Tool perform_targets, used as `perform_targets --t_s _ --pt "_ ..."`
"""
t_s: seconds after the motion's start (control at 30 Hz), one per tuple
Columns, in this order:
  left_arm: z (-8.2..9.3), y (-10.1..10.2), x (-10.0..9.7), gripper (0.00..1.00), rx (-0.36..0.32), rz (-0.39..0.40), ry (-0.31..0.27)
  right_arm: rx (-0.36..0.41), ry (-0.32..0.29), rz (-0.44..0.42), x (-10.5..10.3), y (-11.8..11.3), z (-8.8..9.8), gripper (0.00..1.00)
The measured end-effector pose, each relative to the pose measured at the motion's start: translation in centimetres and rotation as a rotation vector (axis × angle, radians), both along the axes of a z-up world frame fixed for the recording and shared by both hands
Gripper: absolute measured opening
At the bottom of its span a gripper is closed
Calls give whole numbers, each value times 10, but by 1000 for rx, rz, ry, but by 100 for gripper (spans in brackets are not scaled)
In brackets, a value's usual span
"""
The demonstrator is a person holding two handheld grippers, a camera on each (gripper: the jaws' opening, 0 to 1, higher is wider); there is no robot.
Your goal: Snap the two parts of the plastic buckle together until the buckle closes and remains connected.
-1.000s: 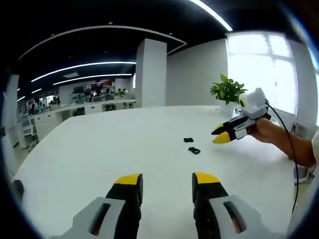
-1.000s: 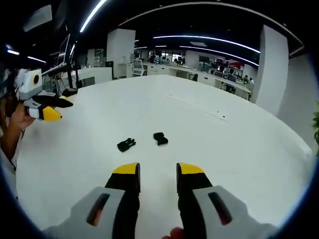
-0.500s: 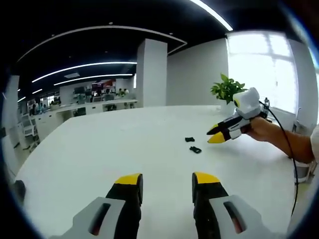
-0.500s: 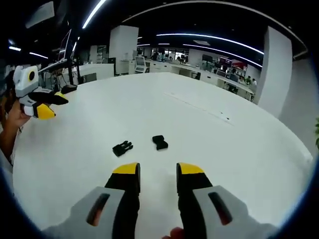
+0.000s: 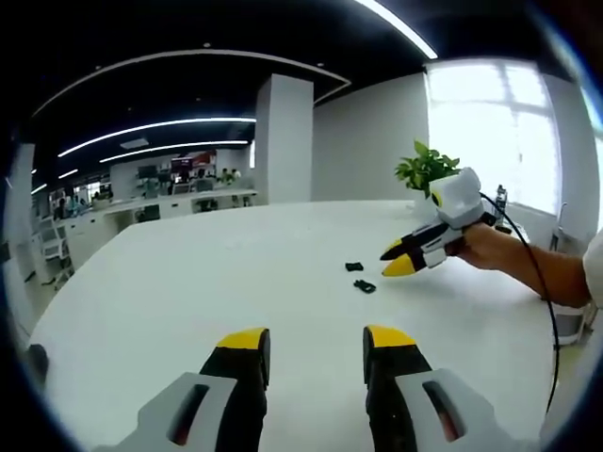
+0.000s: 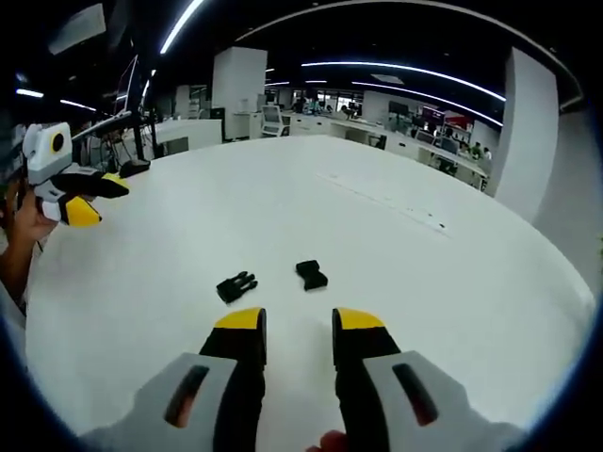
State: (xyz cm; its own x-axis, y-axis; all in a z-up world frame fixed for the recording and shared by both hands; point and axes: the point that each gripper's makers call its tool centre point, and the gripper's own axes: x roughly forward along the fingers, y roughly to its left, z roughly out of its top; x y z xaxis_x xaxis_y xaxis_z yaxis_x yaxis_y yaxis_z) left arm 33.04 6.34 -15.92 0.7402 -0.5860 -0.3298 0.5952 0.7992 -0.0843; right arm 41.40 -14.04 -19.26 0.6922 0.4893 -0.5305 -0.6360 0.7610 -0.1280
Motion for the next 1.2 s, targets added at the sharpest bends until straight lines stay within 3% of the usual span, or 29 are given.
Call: perform_targets --t_s 0.53,0.9,1.2 --pt "0 -3 0 39 1 -5 4 -6 33 38 1 11 -8 27" --pt "0 -3 1 39 4 -7 4 0 34 54 12 17 -6 27" --pt "-1 -2 0 39 6 -6 7 5 33 66 7 24 -6 27"
